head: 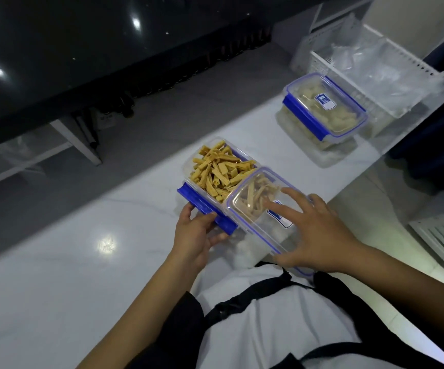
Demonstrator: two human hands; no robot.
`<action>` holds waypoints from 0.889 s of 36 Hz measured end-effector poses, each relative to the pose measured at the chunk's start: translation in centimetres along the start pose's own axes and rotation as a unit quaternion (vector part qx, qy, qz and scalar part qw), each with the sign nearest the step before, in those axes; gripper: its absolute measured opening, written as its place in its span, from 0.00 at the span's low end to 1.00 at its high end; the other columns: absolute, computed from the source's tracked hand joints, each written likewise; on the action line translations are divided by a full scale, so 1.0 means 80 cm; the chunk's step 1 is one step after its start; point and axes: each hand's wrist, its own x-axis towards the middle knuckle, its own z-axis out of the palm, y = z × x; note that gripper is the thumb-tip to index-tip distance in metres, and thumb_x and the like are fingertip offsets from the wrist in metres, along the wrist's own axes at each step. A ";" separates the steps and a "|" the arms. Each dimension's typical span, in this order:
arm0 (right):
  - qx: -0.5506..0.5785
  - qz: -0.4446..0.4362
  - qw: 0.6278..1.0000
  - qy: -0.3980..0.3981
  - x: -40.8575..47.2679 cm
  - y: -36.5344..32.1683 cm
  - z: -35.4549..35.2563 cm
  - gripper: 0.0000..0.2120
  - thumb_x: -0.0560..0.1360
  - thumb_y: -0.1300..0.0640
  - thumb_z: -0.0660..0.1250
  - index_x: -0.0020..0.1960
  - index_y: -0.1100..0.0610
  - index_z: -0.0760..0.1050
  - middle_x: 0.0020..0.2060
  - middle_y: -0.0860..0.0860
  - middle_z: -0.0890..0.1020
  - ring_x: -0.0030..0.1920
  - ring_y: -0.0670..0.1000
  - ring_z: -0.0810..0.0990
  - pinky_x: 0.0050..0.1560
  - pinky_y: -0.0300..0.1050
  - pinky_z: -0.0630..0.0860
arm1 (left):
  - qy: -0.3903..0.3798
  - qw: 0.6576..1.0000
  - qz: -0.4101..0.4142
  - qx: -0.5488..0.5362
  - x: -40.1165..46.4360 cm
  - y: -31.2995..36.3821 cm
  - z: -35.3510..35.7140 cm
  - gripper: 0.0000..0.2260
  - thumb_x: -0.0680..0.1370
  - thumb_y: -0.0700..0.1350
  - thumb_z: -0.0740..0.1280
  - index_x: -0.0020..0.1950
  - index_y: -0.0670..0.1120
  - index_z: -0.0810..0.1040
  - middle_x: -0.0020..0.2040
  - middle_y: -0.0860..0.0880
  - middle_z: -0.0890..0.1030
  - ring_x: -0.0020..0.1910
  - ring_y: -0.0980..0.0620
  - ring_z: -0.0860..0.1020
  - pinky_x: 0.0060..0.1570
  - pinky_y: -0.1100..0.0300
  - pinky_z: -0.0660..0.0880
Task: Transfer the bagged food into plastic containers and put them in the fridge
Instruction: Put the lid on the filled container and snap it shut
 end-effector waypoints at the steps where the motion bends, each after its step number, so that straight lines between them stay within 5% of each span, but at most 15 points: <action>1: 0.001 0.002 1.000 -0.006 -0.004 0.004 -0.001 0.49 0.59 0.27 0.69 0.71 0.22 0.42 0.78 0.37 0.44 0.75 0.58 0.54 0.70 0.56 0.60 | 0.002 1.000 0.000 0.001 0.000 0.000 0.000 0.23 0.80 0.32 0.66 0.70 0.51 0.71 0.60 0.41 0.82 0.48 0.41 0.86 0.36 0.50 0.82; 7: 0.006 0.015 1.000 0.001 0.008 0.003 -0.002 0.48 0.55 0.26 0.63 0.70 0.20 0.43 0.78 0.37 0.44 0.75 0.59 0.52 0.70 0.57 0.60 | -0.001 1.000 -0.004 0.000 0.000 0.000 0.000 0.22 0.80 0.33 0.66 0.70 0.53 0.71 0.60 0.42 0.82 0.48 0.42 0.86 0.38 0.49 0.83; 12: 0.008 0.019 1.000 -0.004 0.051 -0.017 0.000 0.51 0.58 0.28 0.68 0.75 0.28 0.46 0.79 0.38 0.42 0.76 0.65 0.50 0.72 0.61 0.60 | 0.002 1.000 0.006 0.001 0.001 0.004 0.001 0.23 0.80 0.35 0.67 0.72 0.54 0.70 0.61 0.43 0.82 0.52 0.43 0.86 0.41 0.47 0.83; 21: 0.063 -0.029 0.998 -0.004 0.078 -0.017 -0.005 0.52 0.61 0.30 0.73 0.76 0.30 0.47 0.79 0.38 0.45 0.76 0.62 0.54 0.71 0.64 0.63 | 0.011 1.000 0.009 -0.012 0.005 0.016 -0.008 0.22 0.81 0.34 0.66 0.69 0.55 0.72 0.60 0.43 0.82 0.49 0.44 0.86 0.43 0.46 0.83; 32: -0.004 -0.045 0.999 0.006 0.085 -0.044 -0.014 0.52 0.59 0.26 0.66 0.77 0.32 0.45 0.80 0.43 0.44 0.76 0.65 0.50 0.71 0.65 0.62 | 0.014 1.000 0.023 0.001 0.005 0.013 -0.010 0.21 0.81 0.36 0.66 0.70 0.56 0.73 0.59 0.44 0.83 0.51 0.43 0.86 0.42 0.46 0.83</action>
